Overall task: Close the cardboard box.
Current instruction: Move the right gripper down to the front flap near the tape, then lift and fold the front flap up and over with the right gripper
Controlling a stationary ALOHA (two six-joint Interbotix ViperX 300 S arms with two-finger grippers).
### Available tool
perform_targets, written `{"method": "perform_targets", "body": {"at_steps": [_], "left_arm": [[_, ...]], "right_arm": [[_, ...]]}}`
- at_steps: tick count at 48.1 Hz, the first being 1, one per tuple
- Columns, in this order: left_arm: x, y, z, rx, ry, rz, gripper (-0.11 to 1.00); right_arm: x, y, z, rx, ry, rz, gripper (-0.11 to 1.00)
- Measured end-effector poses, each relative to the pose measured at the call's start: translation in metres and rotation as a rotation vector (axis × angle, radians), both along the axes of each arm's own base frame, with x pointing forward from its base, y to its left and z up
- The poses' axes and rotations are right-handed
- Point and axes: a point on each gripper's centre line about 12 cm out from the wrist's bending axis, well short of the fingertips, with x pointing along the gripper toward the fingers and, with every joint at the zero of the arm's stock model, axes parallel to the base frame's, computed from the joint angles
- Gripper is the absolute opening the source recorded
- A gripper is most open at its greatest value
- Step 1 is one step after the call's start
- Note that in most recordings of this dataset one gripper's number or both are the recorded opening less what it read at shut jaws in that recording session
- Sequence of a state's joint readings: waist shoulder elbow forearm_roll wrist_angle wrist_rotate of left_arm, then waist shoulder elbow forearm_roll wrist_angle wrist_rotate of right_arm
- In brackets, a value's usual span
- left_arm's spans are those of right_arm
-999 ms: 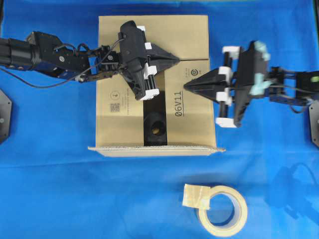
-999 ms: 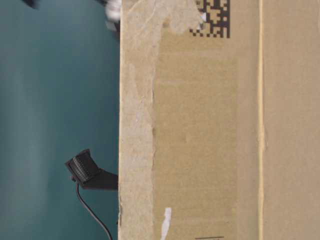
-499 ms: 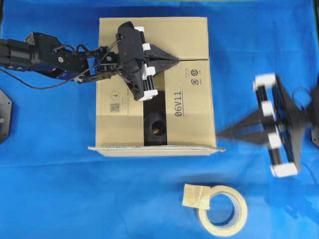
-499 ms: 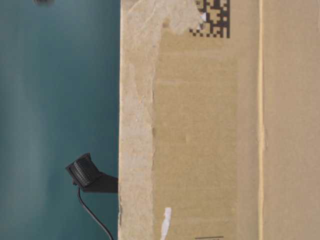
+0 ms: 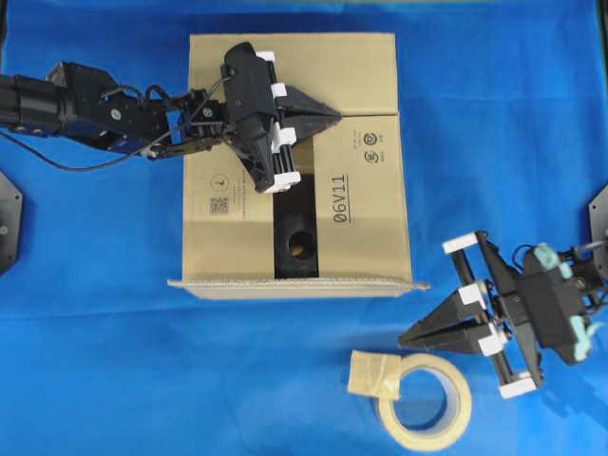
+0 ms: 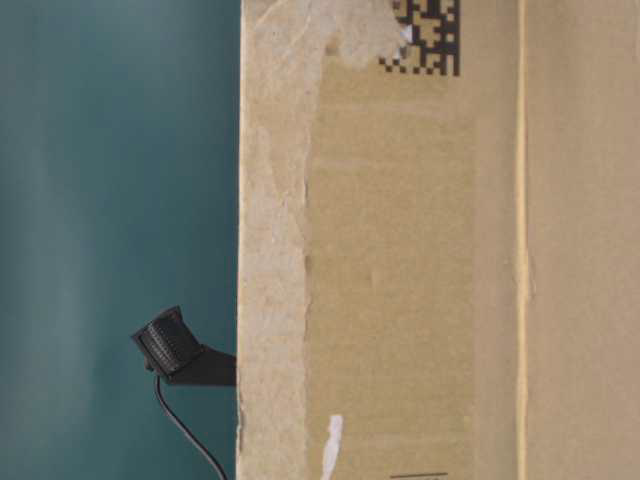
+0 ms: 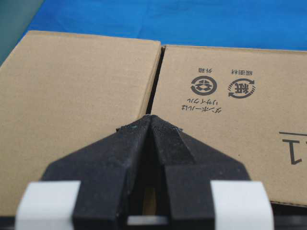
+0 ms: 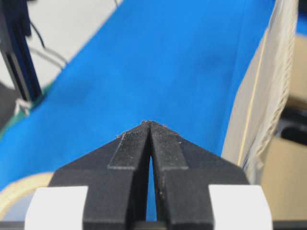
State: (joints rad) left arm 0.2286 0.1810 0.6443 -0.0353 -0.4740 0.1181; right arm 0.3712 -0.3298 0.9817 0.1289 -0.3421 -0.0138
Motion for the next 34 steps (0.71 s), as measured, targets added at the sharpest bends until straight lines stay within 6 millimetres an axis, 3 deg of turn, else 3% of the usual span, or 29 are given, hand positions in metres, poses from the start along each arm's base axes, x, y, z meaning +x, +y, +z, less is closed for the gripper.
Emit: {"method": "perform_targets", "body": {"at_steps": [17,34], "left_arm": [[0.0,0.0,0.0,0.001,0.002,-0.001,0.0],[0.0,-0.001,-0.002,-0.002,0.004,-0.003,0.0]], "right_arm": [[0.002,-0.012,-0.005,-0.001,-0.005,-0.04,0.0],[0.011,-0.078,-0.003,0.028,-0.002,-0.275,0.0]]}}
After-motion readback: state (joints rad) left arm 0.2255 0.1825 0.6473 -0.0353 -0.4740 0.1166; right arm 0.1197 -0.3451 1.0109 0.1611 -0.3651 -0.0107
